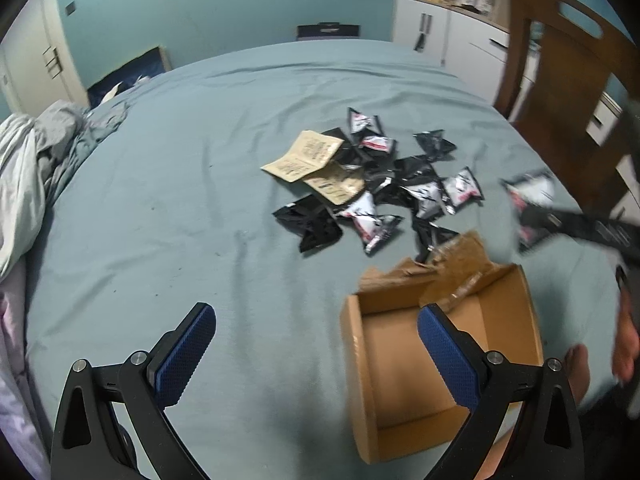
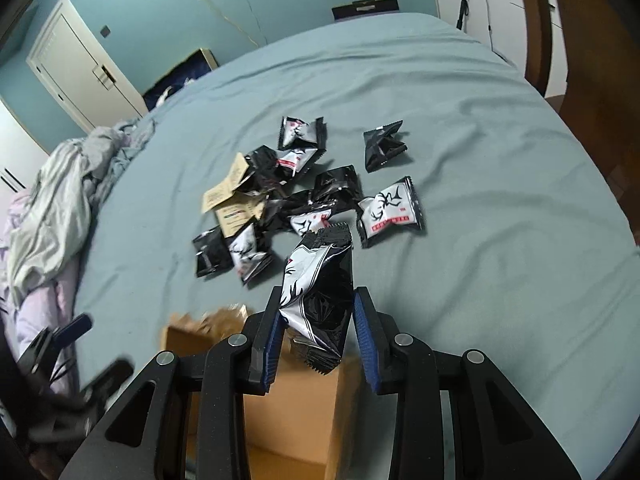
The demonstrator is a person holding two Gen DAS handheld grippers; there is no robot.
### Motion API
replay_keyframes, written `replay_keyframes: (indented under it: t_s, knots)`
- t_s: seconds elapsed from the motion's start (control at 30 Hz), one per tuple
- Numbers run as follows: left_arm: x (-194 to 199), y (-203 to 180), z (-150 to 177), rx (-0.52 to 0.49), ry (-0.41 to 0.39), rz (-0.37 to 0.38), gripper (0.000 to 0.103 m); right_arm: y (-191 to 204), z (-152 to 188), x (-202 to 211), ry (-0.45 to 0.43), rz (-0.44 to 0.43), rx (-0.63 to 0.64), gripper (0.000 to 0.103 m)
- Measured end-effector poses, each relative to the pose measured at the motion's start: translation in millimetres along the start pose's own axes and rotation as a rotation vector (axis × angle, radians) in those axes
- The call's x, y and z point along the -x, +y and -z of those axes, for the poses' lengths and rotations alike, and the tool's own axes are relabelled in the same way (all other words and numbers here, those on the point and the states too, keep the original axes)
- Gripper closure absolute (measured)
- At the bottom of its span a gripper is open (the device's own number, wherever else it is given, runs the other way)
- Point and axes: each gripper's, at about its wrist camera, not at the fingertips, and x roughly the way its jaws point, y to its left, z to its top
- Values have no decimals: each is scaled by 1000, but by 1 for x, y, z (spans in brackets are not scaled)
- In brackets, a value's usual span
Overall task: Organize snacks
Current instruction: 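Grasp a black packet with the left gripper while the right gripper carries its packet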
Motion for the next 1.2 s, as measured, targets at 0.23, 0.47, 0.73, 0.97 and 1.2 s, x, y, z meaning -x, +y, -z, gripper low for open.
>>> replay_keyframes:
  t_s: [0.23, 0.47, 0.73, 0.97, 1.2]
  knots:
    - [-14, 8, -24, 28, 33, -52, 0, -14, 25, 38, -12, -35, -41, 71]
    - [-64, 22, -55, 60, 85, -117, 0, -26, 44, 75, -70, -97, -89, 71]
    - [-140, 34, -78, 120, 215, -96, 0, -21, 42, 55, -27, -51, -75, 71]
    - [-182, 17, -85, 79, 269, -107, 2, -19, 34, 33, 23, -44, -71, 71]
    - [-181, 9, -86, 66, 254, -82, 39, -7, 28, 20, 46, -9, -32, 71]
